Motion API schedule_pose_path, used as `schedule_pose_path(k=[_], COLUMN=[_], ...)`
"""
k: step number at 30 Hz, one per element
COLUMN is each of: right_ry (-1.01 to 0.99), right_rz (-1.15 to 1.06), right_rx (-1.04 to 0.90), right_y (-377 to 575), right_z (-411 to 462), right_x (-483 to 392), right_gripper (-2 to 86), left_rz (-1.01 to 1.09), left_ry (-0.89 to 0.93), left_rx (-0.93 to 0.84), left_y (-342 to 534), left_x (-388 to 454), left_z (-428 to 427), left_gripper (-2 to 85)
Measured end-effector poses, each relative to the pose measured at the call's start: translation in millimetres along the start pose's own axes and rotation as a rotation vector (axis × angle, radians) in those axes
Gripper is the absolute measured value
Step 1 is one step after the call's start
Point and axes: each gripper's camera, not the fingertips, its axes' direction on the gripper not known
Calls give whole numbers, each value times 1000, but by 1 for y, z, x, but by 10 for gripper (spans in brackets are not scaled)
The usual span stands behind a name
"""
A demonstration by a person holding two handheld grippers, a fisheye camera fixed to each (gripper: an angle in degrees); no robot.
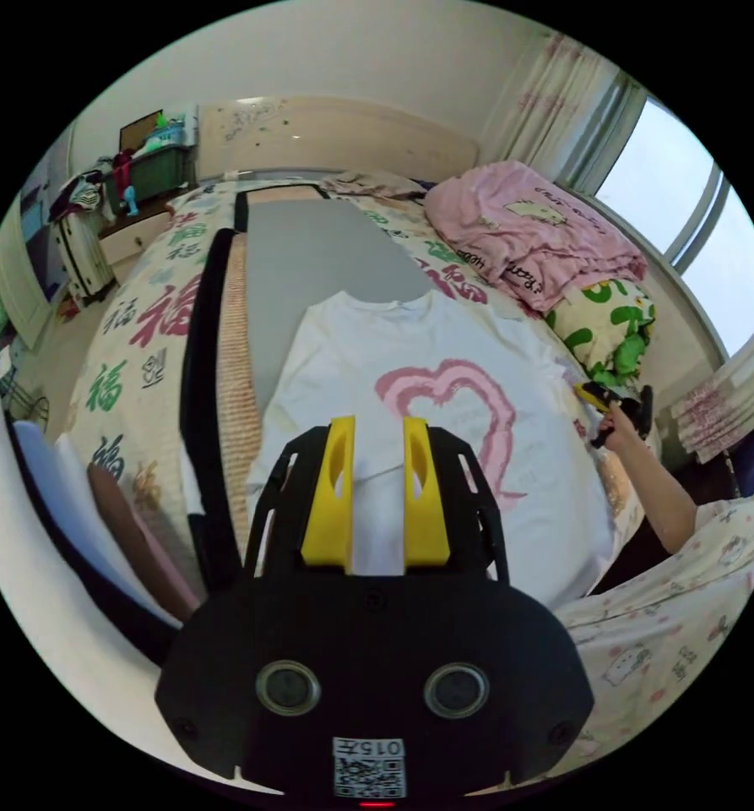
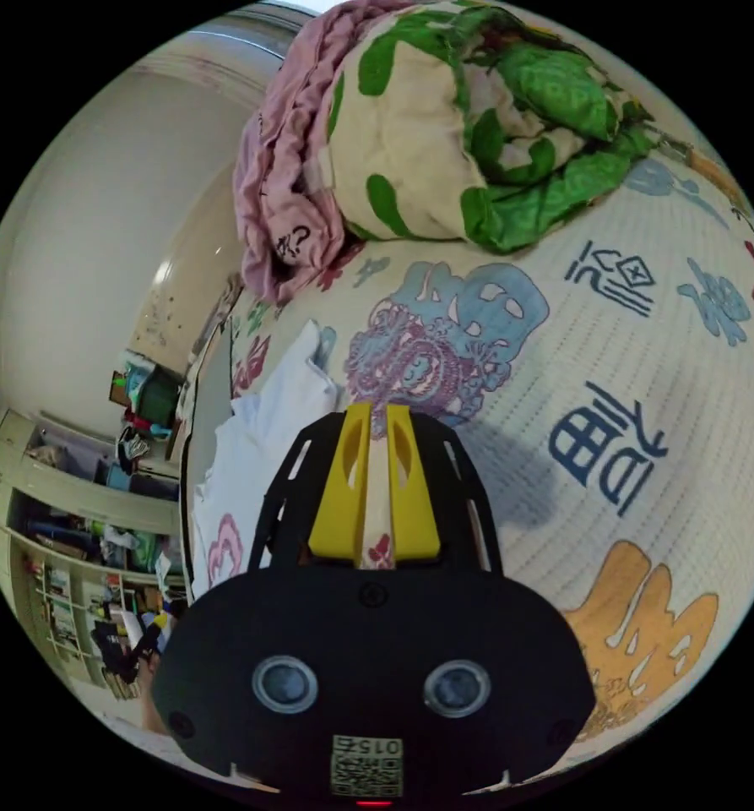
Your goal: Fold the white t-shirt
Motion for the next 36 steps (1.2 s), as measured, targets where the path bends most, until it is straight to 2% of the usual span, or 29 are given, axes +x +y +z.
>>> schedule_pose_path(k=[4,9,11,14,17,20,24,27,31,34,36], right_ry=[-133,-345,-368,-287,-181,-111,-112,-152,-228,-279,-444], right_rz=[-287,-734,-807,-879,-913,-922,-978,-1018,-1097,-1148,-1137], right_rx=[-162,-686,-803,-913,-954,-955,-984,-874,-745,-674,-750], right_y=[49,206,259,328,373,399,421,413,413,444,472], right_z=[37,164,202,254,287,306,319,328,347,355,352], right_x=[-72,-203,-225,-239,-232,-220,-222,-264,-370,-448,-475], right_gripper=[68,87,90,99,96,57,9,3,6,22,68], left_rz=[25,-5,-35,-42,-105,-189,-276,-395,-700,-818,-809], left_ry=[-118,-222,-260,-235,-183,-164,-65,-18,-142,-205,-242], left_rx=[-17,-63,-61,-21,-51,-66,-26,150,521,558,559], left_y=[65,126,149,184,215,249,298,334,387,404,410], left_x=[17,24,22,21,12,-1,-18,-31,-49,-58,-54], left_z=[-11,-5,-6,-5,7,16,6,-20,-66,-72,-75], left_gripper=[102,110,109,106,102,76,7,-1,0,11,29])
